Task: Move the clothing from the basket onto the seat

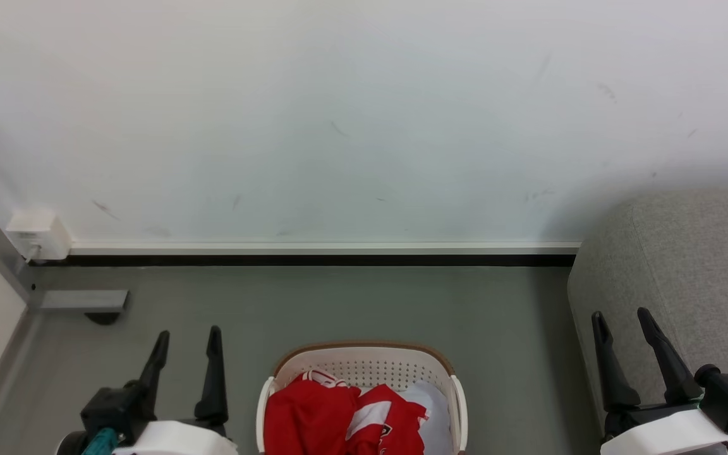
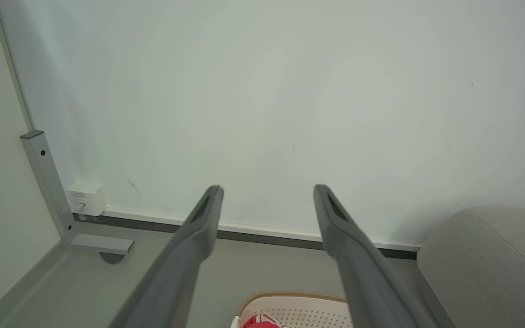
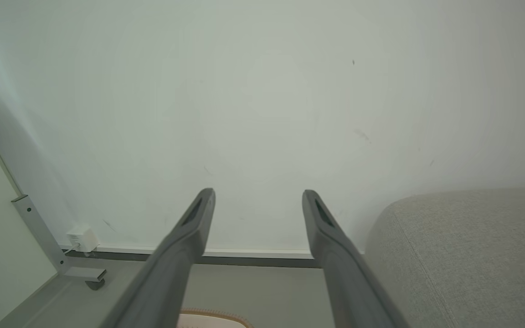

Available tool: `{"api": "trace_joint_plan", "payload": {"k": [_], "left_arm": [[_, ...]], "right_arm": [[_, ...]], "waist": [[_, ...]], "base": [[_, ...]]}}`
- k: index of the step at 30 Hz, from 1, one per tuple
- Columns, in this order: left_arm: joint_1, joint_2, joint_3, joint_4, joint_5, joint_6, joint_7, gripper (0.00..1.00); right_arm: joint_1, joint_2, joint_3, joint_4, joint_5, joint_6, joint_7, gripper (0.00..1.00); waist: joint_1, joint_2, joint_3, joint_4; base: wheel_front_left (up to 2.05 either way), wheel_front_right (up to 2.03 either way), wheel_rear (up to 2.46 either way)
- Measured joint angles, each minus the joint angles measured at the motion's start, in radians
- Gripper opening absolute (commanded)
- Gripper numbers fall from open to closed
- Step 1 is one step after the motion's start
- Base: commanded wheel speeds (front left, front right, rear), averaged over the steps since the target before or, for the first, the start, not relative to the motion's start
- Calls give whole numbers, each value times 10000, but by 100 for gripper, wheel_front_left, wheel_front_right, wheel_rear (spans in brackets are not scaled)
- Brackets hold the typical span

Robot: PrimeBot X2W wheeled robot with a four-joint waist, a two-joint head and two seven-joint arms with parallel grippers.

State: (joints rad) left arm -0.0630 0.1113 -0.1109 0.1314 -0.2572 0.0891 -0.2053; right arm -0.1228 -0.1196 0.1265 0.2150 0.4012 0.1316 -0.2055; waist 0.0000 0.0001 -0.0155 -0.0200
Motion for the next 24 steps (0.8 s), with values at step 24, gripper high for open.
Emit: {"api": "trace_joint_plan", "payload": {"k": [24], "left_arm": [[58,-186,217,-217,1618,-196,-464,100]], "right_arm": [[-79,36,79,-221,-1521,0,-445,100]], "waist": [[0,0,-16,-71]], "base": [[0,0,0]]}}
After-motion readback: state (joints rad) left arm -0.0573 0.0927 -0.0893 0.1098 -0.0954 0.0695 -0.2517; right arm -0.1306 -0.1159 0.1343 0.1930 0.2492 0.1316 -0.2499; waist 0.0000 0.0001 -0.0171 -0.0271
